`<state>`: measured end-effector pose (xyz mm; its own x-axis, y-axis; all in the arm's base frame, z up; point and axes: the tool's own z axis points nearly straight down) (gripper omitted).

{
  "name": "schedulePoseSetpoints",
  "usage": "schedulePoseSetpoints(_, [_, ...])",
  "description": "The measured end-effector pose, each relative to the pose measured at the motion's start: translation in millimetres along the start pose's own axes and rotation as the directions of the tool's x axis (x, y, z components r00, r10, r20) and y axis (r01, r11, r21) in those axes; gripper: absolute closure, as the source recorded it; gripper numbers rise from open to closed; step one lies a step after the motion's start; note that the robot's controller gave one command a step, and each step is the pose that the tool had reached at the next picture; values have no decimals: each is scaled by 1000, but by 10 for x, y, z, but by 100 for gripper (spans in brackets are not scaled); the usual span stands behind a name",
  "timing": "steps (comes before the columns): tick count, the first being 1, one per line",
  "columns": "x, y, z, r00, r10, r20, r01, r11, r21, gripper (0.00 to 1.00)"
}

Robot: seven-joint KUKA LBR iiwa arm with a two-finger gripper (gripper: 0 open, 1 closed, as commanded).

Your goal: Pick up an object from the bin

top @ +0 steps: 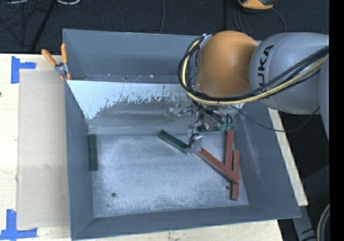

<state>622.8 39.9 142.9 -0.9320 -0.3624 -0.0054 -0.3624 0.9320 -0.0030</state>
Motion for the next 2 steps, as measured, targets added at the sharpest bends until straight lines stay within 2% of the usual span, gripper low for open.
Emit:
schedulePoseSetpoints(1, [196, -133, 766, 997, 75, -7, -75, 997, -4, 0])
schedulePoseSetpoints(2, [174, -268, 722, 994, 110, -2, -110, 994, -2, 0])
